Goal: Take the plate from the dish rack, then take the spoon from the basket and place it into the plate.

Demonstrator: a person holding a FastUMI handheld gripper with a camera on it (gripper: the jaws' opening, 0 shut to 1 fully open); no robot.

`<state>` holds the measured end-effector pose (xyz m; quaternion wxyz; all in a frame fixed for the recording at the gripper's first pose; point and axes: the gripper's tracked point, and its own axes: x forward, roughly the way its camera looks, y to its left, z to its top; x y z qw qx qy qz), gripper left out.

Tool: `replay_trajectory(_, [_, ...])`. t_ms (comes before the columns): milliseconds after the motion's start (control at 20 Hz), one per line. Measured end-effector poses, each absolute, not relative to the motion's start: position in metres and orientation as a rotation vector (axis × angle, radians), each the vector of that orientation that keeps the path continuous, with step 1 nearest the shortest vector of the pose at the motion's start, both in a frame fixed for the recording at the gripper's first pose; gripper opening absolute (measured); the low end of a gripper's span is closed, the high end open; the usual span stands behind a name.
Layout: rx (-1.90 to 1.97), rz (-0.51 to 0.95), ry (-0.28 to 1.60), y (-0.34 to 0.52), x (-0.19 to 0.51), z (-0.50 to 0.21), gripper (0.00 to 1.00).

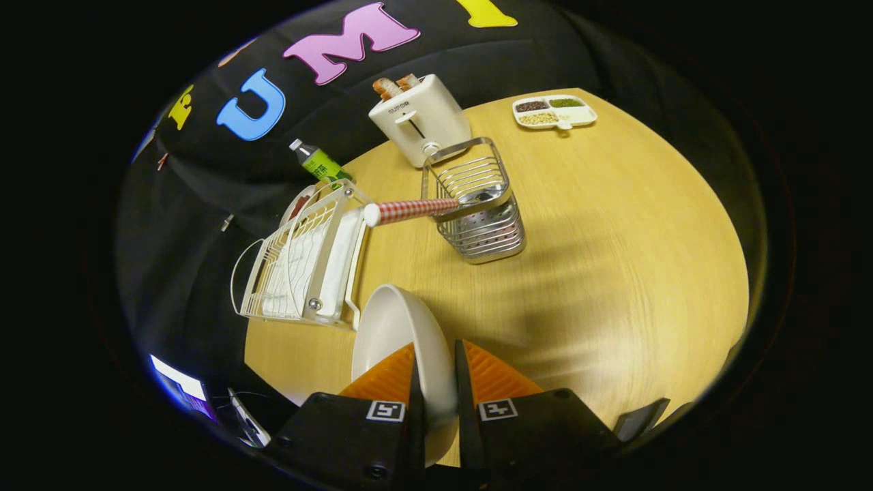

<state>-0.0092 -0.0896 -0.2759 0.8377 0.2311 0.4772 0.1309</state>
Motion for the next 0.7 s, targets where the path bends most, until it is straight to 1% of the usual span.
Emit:
replay_trajectory(200, [0.397,0.323,1.019,-0.100,-0.012,-0.297,0.26])
replay_trajectory(250, [0.358,0.328,1.013,-0.105,-0.013,-0.305,0.28])
replay_trajectory(300, [0.325,0.330,1.008,-0.110,-0.011,-0.309,0.26])
replay_trajectory(350, [0.312,0.337,1.001,-0.114,-0.015,-0.304,0.33])
replay_trajectory(400, [0.302,0.347,0.986,-0.113,-0.013,-0.305,0.46])
replay_trajectory(450, [0.285,0.358,0.961,-0.115,-0.013,-0.298,0.71])
replay_trajectory(500, [0.253,0.365,0.923,-0.119,-0.012,-0.291,0.78])
replay_trajectory(550, [0.215,0.367,0.867,-0.123,-0.008,-0.283,0.89])
replay_trajectory(600, [0.178,0.371,0.807,-0.128,-0.006,-0.271,0.97])
replay_trajectory(700, [0.120,0.375,0.709,-0.134,0.000,-0.254,0.98])
